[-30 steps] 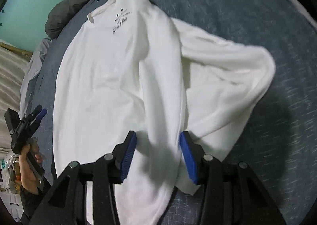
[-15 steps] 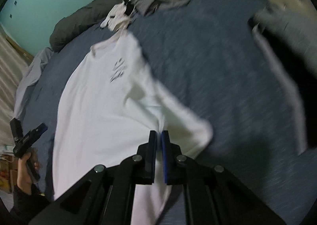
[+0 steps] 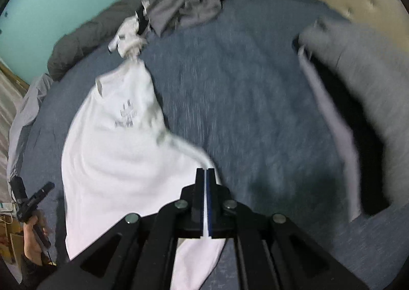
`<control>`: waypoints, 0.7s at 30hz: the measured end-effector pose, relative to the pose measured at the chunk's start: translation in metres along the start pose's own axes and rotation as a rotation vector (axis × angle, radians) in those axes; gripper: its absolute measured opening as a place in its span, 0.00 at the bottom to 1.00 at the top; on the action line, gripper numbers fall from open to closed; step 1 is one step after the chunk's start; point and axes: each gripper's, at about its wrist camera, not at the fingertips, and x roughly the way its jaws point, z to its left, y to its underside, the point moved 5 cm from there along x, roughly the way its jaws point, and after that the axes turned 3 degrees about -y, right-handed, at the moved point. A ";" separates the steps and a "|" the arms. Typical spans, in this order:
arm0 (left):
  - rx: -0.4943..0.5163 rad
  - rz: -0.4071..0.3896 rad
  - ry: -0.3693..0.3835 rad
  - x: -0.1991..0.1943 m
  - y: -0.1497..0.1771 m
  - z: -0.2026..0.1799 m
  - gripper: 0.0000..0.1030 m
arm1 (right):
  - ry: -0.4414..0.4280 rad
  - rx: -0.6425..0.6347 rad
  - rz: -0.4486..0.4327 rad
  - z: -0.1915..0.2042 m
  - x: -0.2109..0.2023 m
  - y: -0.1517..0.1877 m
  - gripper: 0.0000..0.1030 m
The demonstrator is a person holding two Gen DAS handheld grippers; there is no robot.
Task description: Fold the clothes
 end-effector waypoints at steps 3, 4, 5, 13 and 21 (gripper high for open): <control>-0.001 0.010 0.000 -0.002 0.004 0.004 0.65 | -0.024 0.023 0.063 0.004 0.025 0.025 0.30; -0.001 0.013 -0.001 -0.003 0.005 0.005 0.65 | -0.030 0.023 0.074 0.007 0.030 0.032 0.31; 0.001 0.017 -0.004 -0.003 0.007 0.006 0.65 | -0.036 0.023 0.086 0.011 0.035 0.039 0.31; 0.014 0.044 -0.038 -0.011 0.026 0.019 0.64 | -0.120 0.019 -0.044 0.054 0.022 0.060 0.39; 0.083 0.093 -0.050 -0.021 0.054 0.012 0.64 | -0.256 0.056 -0.205 0.094 0.012 0.086 0.56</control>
